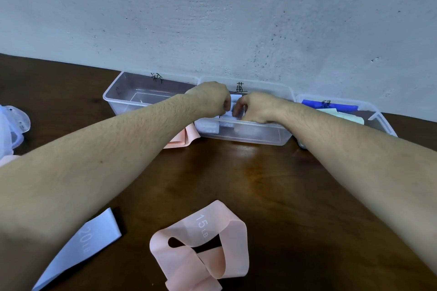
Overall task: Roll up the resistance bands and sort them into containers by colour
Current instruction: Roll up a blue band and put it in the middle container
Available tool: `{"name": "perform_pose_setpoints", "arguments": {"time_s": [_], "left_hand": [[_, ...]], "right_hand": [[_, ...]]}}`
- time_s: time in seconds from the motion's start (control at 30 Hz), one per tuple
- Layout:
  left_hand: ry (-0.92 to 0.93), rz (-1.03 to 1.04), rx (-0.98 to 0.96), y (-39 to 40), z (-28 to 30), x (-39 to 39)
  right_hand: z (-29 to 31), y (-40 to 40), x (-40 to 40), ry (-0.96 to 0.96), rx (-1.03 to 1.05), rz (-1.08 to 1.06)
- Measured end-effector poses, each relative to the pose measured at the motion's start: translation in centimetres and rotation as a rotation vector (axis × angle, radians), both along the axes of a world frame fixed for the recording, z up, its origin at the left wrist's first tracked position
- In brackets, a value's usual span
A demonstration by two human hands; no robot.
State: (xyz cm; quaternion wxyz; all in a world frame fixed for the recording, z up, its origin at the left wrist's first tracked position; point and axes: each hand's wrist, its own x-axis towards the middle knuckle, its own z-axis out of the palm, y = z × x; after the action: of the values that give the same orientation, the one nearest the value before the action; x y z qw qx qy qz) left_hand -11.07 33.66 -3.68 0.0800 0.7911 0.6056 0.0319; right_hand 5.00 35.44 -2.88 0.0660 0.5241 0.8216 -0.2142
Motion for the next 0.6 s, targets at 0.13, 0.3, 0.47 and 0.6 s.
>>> {"name": "perform_pose_setpoints", "arguments": {"time_s": [0.13,0.3,0.47,0.6], "left_hand": [[0.018,-0.002,-0.012,0.2,-0.1,0.1],[0.001,-0.003,0.015,0.4,-0.6,-0.2],[0.008,-0.006,0.002,0.6,-0.8,-0.3],[0.005,0.004,-0.016,0.7,-0.7,-0.2]], "right_hand": [[0.1,0.2,-0.9,-0.103,0.085,0.099],[0.1,0.4,-0.5,-0.086,0.038,0.134],[0.7,0.3,0.2,0.008,-0.032,0.116],[0.4,0.5,0.3,0.03,-0.055,0.106]]}}
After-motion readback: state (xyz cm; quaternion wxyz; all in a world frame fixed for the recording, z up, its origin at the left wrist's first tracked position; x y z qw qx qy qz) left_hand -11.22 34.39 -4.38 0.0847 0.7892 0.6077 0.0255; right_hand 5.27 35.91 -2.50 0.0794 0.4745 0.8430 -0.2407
